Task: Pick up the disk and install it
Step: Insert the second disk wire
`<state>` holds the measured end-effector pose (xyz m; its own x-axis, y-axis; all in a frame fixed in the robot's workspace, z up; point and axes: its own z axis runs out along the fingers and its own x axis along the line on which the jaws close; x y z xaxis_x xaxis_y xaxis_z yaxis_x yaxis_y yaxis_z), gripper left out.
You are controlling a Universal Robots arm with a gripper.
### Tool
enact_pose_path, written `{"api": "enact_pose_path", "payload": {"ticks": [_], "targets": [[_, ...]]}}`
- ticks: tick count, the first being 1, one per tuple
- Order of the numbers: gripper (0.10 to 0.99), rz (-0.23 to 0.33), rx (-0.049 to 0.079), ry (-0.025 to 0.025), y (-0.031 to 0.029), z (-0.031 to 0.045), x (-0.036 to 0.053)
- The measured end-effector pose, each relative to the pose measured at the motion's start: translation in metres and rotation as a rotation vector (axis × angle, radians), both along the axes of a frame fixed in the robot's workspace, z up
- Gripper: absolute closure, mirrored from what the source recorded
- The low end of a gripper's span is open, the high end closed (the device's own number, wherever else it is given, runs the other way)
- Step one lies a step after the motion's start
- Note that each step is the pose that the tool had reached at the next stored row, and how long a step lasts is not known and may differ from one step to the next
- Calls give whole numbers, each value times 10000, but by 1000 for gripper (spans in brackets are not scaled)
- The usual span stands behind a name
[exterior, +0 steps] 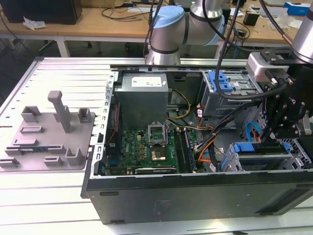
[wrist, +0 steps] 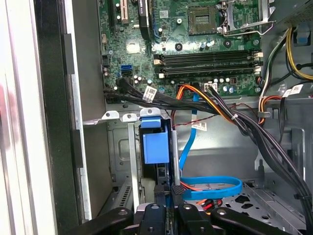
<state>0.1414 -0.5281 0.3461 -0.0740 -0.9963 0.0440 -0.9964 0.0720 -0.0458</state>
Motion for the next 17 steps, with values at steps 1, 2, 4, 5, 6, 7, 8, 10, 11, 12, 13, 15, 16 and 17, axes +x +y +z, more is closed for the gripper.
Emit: {"api": "enact_pose_path", "payload": {"ticks": [1,2,4,5,6,7,8,10,11,12,13,15,16,17], "targets": [[925,0,0,0,0,-4,0],[925,1,1,0,1,-13,0],[925,6,1,0,1,-22,0],[925,10,-1,0,1,-25,0],[925,16,-2,0,1,-29,-2],[925,20,1,-1,1,-34,-5],[925,31,0,0,1,-43,-9],[925,40,-1,0,1,-57,-11],[925,42,-2,0,1,-62,-12],[925,47,-3,0,1,-69,-12],[925,50,-6,0,1,-73,-12],[925,56,-4,0,0,-80,-12],[925,55,9,1,1,-85,-12],[914,56,10,0,1,-85,-12]]}}
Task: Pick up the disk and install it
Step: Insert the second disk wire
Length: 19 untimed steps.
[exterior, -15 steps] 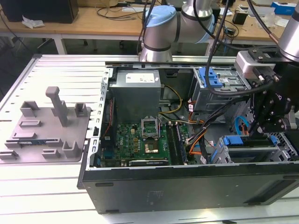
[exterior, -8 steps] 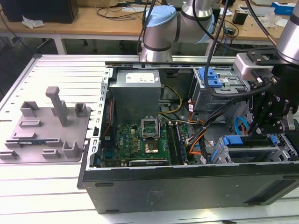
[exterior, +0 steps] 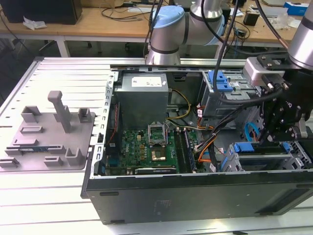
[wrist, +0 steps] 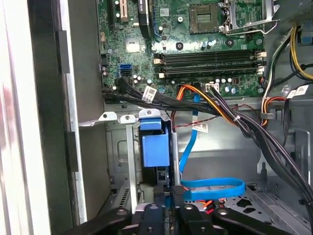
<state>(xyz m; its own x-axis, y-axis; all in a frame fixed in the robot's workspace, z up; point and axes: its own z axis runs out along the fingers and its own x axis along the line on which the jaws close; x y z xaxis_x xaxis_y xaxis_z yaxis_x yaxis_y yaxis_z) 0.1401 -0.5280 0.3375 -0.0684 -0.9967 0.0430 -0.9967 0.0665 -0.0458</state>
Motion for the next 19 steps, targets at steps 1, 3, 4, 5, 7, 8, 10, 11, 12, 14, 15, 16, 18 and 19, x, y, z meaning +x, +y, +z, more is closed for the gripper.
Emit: {"api": "enact_pose_path", "payload": {"ticks": [1,3,4,5,7,8,10,11,12,14,15,16,18,19], "targets": [[855,0,-3,0,0,7,0],[788,0,-8,0,0,78,0],[788,0,-9,-1,0,104,0],[788,0,-11,-1,0,134,0],[788,0,-10,0,0,199,0],[788,0,-10,0,0,266,0],[788,1,-10,0,0,345,0],[788,1,-10,0,0,372,0],[788,0,-9,0,0,409,0],[867,0,-12,0,1,463,0],[933,1,-12,0,0,467,0],[980,0,-10,0,0,466,0],[980,0,-15,0,0,468,0],[980,0,-15,-1,0,467,0]]}}
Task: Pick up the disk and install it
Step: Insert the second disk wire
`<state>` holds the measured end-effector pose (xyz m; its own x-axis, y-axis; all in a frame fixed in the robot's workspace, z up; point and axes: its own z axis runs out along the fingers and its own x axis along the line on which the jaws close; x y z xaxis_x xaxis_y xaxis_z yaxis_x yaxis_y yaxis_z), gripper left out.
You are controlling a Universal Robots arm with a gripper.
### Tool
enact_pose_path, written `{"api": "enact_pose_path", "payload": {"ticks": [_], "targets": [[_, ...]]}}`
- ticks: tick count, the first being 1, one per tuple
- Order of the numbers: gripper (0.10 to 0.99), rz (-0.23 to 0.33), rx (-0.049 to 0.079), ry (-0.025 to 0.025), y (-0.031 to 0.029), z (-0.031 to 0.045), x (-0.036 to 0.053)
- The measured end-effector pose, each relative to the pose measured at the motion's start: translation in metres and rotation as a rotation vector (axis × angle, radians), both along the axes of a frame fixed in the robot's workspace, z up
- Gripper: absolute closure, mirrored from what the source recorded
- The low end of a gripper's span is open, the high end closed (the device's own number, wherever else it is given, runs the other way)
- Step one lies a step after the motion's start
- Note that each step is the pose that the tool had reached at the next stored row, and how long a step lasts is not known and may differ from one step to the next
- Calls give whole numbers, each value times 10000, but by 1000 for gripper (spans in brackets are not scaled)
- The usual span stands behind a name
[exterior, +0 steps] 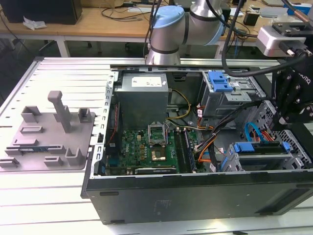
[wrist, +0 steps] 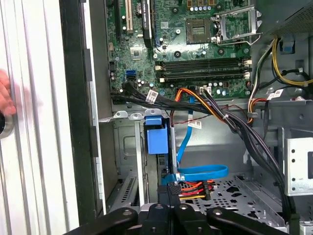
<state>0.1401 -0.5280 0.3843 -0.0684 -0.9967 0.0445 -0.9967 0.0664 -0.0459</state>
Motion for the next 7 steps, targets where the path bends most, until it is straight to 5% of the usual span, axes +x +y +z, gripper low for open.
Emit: {"api": "enact_pose_path", "payload": {"ticks": [7], "targets": [[980,0,-2,0,0,0,0]]}}
